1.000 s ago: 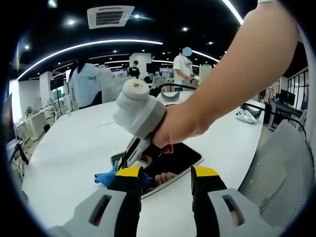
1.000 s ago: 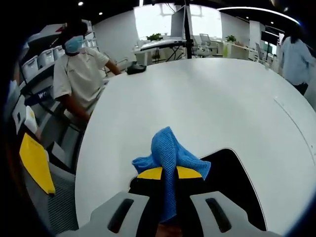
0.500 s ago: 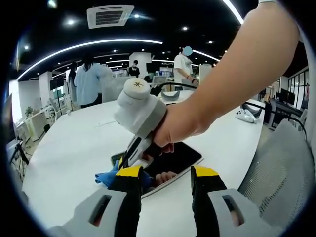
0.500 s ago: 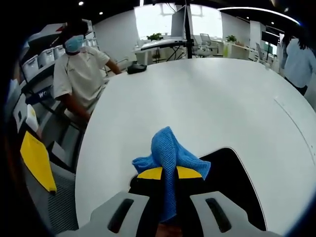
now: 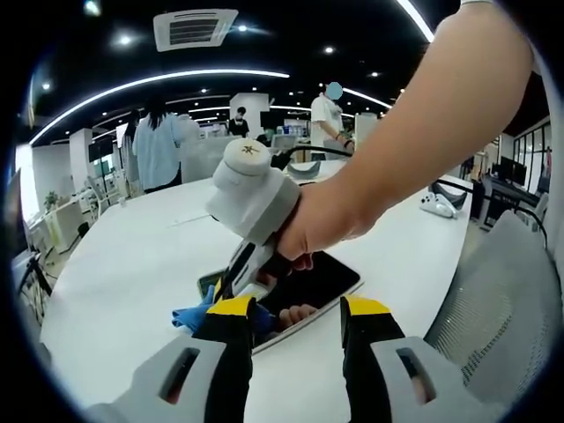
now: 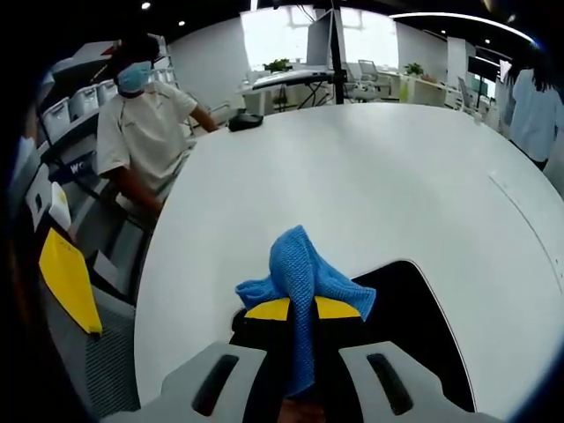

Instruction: Wipe the mirror surface with the cleaning cloth until all visible marks leave the cleaned area.

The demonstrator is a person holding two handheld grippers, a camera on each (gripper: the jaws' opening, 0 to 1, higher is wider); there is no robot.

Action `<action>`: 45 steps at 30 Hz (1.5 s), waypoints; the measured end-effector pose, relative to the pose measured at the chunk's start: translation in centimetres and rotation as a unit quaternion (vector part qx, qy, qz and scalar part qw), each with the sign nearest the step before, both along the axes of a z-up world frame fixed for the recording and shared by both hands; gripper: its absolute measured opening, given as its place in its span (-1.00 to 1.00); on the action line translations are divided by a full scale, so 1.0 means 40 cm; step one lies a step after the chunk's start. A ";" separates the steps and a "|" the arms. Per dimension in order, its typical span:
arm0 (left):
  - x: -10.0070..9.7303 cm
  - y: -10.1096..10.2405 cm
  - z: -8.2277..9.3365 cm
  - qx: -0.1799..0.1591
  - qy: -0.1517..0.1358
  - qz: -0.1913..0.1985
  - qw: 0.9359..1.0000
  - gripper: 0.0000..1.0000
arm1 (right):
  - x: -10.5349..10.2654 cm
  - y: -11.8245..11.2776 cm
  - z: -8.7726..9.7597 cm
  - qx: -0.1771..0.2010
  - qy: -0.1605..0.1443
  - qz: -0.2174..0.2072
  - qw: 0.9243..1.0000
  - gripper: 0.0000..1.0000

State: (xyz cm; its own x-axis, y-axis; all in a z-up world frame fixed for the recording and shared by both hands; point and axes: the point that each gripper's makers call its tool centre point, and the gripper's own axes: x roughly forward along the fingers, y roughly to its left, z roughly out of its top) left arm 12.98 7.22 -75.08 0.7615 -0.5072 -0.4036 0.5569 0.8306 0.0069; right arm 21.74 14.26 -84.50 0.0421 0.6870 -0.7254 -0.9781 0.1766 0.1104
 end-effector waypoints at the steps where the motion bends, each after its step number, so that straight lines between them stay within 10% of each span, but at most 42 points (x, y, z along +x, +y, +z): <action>1: 0.000 -0.001 0.000 0.000 0.000 0.000 1.000 -0.25 | 0.000 -0.001 0.000 0.000 0.000 0.000 1.000 -0.93; 45: 0.001 0.001 -0.002 0.007 -0.002 0.000 1.000 -0.26 | 0.007 -0.060 -0.001 0.001 0.000 -0.021 1.000 -0.93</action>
